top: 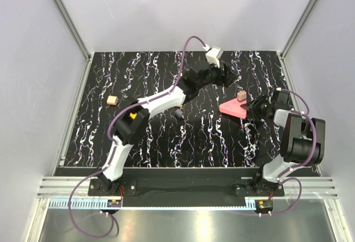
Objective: Pull the plug off the socket
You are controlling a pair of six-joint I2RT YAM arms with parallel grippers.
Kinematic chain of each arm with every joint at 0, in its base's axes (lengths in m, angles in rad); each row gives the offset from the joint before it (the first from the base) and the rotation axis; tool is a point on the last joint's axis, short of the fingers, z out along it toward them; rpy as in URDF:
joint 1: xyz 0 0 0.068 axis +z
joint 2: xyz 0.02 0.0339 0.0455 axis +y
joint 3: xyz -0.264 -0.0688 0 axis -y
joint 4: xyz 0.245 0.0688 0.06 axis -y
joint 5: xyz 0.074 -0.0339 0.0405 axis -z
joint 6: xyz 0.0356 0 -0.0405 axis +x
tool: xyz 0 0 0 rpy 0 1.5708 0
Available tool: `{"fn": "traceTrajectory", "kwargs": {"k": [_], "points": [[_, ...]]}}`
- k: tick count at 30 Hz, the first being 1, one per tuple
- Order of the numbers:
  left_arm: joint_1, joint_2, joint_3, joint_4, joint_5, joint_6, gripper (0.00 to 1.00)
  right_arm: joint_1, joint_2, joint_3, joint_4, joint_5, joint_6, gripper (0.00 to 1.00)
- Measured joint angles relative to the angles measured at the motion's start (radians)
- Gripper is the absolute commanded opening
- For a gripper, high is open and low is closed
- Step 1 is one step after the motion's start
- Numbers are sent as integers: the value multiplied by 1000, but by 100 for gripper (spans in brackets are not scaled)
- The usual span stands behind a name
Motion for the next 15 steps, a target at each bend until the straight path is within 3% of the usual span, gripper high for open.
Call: {"fn": "traceTrajectory", "kwargs": {"k": [4, 9, 15], "points": [[0, 69, 30, 22, 99, 63, 75, 0, 0, 0, 0, 0, 0, 0], [0, 117, -48, 123, 155, 81, 84, 1, 0, 0, 0, 2, 0, 0], [-7, 223, -35, 186, 209, 48, 83, 2, 0, 2, -2, 3, 0, 0]]}}
